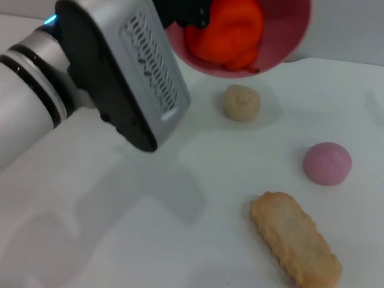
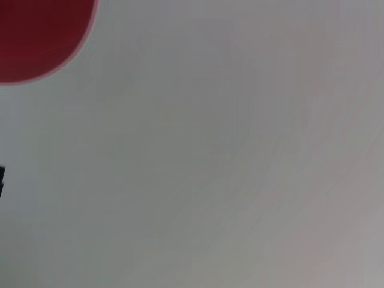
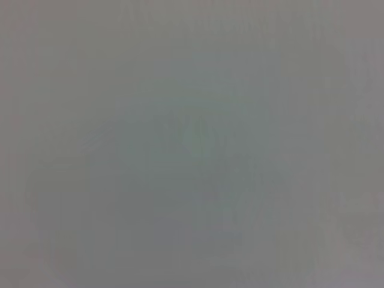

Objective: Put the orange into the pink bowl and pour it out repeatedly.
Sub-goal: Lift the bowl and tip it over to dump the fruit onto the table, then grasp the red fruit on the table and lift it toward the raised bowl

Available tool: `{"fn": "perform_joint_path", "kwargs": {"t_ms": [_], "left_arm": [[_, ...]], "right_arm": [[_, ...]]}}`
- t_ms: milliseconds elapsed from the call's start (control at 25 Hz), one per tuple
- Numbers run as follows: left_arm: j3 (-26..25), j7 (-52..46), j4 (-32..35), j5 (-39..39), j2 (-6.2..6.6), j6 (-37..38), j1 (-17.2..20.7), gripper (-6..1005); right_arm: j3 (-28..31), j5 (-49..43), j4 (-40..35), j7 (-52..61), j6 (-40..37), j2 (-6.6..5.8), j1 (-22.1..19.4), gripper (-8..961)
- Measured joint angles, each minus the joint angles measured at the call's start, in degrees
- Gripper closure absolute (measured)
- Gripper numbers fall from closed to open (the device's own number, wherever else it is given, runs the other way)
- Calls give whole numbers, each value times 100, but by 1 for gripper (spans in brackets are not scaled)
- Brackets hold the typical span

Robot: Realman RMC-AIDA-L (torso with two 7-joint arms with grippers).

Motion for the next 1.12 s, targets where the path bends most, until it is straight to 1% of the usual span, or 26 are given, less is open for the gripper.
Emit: {"fn": "perform_joint_path", "kwargs": {"t_ms": [40,240,280,440,480,600,760,840,880,960,1040,1120], "left_arm": [[18,105,-72,1,-1,250,35,959],[27,380,-172,5,2,567,70,959],[21,484,-248,1,-5,738,81,959],[-18,805,-641,-44,-20,1886,123,959],[-21,844,-670,-46,-16,1994,120,959],[-20,1036,-825,-52,-18,2253,77,959],[-36,1249,-1261,-147,-31,2887,-94,959],[-44,1285,-1441,-282,-31,2918,-267,959],[-44,1285,-1441,-282,-31,2918,-267,959],[-70,1286,-1550,-398,-32,2791,-394,959],[-121,1266,-1576,-731,-38,2524,-517,959],[-193,1249,-1464,-1395,-50,2030,-656,959]], "right_arm": [[0,0,-1,-1,0,0,10,230],[6,0,3,-12,10,-5,23,231],[9,0,7,-22,10,-6,25,231],[42,0,37,-53,15,-14,41,232],[56,0,38,-54,18,-16,46,232],[94,0,43,-58,28,-17,62,232],[105,0,75,-62,32,-25,100,233],[107,0,86,-62,50,-28,126,234],[107,0,86,-62,50,-28,126,234],[107,-1,74,-62,92,-28,140,234],[106,-1,70,-64,124,-27,167,234],[101,-4,86,-80,131,-26,204,235]]}}
